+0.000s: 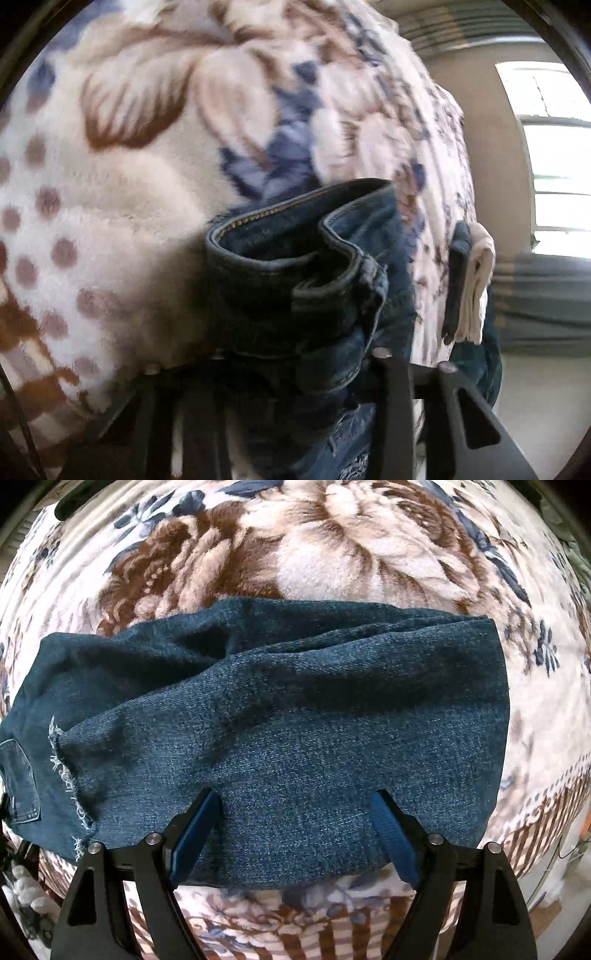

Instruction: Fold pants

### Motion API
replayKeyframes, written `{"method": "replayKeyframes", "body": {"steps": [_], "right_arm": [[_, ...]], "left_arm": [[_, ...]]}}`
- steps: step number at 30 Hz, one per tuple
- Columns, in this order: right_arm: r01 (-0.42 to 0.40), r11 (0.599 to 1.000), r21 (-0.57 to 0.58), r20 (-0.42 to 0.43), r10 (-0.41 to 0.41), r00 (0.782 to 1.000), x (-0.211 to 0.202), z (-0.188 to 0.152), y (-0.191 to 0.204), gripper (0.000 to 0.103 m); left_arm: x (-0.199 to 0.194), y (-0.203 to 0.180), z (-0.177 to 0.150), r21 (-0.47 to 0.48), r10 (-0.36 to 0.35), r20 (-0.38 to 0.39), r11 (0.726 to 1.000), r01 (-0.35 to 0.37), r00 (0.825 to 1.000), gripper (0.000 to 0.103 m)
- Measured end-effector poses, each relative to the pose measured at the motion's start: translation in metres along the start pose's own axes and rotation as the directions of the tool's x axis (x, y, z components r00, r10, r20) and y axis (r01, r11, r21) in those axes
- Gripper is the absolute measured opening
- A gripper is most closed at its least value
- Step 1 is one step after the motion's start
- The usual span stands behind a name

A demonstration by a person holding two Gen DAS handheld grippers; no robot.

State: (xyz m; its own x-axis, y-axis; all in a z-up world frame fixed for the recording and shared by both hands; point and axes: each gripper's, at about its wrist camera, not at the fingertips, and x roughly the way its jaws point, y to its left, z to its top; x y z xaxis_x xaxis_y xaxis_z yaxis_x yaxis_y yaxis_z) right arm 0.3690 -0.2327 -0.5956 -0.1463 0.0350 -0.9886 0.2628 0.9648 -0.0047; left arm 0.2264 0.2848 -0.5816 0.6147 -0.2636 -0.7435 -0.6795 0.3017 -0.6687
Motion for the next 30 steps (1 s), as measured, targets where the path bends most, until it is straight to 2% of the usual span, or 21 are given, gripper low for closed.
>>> {"method": "replayKeyframes", "body": {"steps": [3, 6, 7, 10, 13, 18, 21, 24, 27, 28, 30], "right_arm": [[-0.001, 1.0, -0.004, -0.001, 0.001, 1.0, 0.006, 0.01, 0.015, 0.087], [-0.009, 1.0, -0.006, 0.002, 0.009, 1.0, 0.012, 0.014, 0.018, 0.087], [-0.015, 1.0, -0.007, 0.006, 0.015, 1.0, 0.016, 0.009, 0.016, 0.087], [-0.043, 0.999, -0.007, 0.025, 0.043, 0.999, 0.011, -0.004, 0.004, 0.087], [-0.11, 0.994, 0.02, 0.05, 0.109, 0.993, 0.001, -0.013, -0.01, 0.087], [-0.257, 0.958, 0.128, 0.086, 0.248, 0.965, -0.012, -0.033, -0.062, 0.087], [-0.305, 0.929, 0.207, 0.117, 0.286, 0.951, -0.017, -0.051, -0.105, 0.086], [-0.294, 0.914, 0.28, 0.15, 0.261, 0.954, -0.017, -0.07, -0.154, 0.086], [-0.255, 0.905, 0.34, 0.141, 0.219, 0.966, -0.005, -0.078, -0.201, 0.087], [-0.249, 0.9, 0.359, 0.141, 0.212, 0.967, -0.002, -0.082, -0.213, 0.087], [-0.228, 0.891, 0.393, 0.13, 0.192, 0.973, 0.002, -0.083, -0.243, 0.087]], "left_arm": [[-0.009, -0.025, -0.003, 0.072, -0.004, 0.016, 0.997, 0.003, 1.0, 0.026], [-0.028, -0.069, -0.019, 0.27, 0.008, 0.049, 0.963, -0.021, 0.999, 0.024], [-0.036, -0.088, -0.029, 0.344, 0.008, 0.054, 0.939, -0.026, 0.998, 0.023], [-0.052, -0.126, -0.058, 0.462, -0.026, 0.041, 0.887, 0.004, 0.999, 0.022], [-0.06, -0.174, -0.103, 0.58, -0.071, -0.024, 0.811, 0.072, 0.997, 0.021], [-0.04, -0.229, -0.183, 0.689, -0.085, -0.143, 0.707, 0.16, 0.986, 0.021], [-0.014, -0.249, -0.243, 0.743, -0.051, -0.21, 0.641, 0.193, 0.976, 0.021], [0.022, -0.257, -0.305, 0.79, 0.017, -0.268, 0.576, 0.209, 0.963, 0.021], [0.068, -0.253, -0.364, 0.833, 0.131, -0.304, 0.517, 0.197, 0.944, 0.021], [0.087, -0.247, -0.385, 0.853, 0.192, -0.304, 0.491, 0.177, 0.933, 0.021], [0.115, -0.235, -0.405, 0.875, 0.291, -0.283, 0.469, 0.121, 0.914, 0.022]]}}
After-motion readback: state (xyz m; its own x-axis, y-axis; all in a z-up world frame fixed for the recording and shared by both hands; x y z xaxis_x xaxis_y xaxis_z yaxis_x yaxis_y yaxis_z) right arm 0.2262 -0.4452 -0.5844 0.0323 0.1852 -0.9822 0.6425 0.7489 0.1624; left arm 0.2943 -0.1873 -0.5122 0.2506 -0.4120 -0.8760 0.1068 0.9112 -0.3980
